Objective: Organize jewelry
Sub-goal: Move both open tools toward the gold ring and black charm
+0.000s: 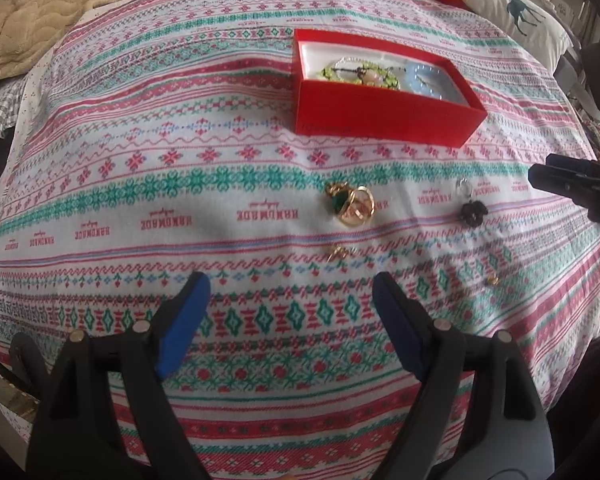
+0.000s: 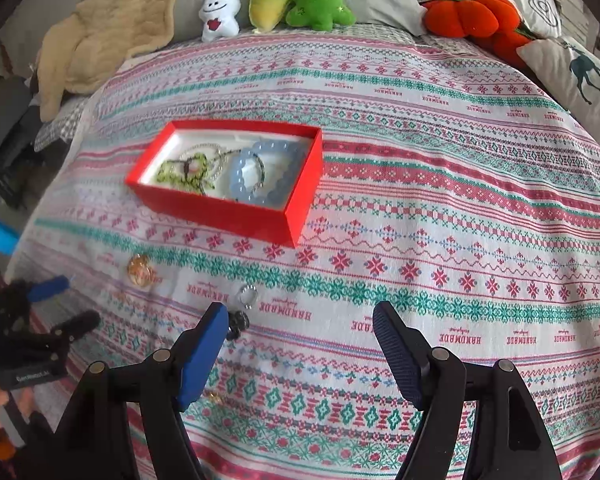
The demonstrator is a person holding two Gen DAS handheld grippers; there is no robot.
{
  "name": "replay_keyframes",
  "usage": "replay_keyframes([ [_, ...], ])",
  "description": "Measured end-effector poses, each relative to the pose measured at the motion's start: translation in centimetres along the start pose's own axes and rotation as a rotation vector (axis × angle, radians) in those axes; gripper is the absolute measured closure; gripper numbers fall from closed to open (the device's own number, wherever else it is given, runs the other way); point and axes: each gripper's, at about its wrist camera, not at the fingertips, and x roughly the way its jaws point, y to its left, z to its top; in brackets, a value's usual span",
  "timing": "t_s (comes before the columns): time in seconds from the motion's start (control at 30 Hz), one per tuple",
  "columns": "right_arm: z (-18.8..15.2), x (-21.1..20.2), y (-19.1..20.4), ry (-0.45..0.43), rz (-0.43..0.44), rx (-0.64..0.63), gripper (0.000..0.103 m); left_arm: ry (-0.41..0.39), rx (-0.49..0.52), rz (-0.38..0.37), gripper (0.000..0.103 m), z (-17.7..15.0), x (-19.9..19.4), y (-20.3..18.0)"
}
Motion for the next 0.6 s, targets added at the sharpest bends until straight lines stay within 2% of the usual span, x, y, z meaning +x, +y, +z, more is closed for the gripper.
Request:
replay_keyframes([
  [0.3, -2.2, 1.3, 0.5, 0.021, -0.033, -0.061, 0.026, 0.051, 0.041, 0.007, 0.019, -1.6, 1.5, 0.3],
  [0.47, -3.4, 2.5, 1.2, 0.052, -0.043, -0.096, 0.026, 0.036, 0.064, 0.009, 0.019, -1.6, 1.5, -0.1],
  [0.6, -4.2, 3.7, 2.0, 0.097, -0.036, -0.125, 0.026, -0.005, 0.107, -0.036, 0.019, -1.3, 1.6, -1.0],
])
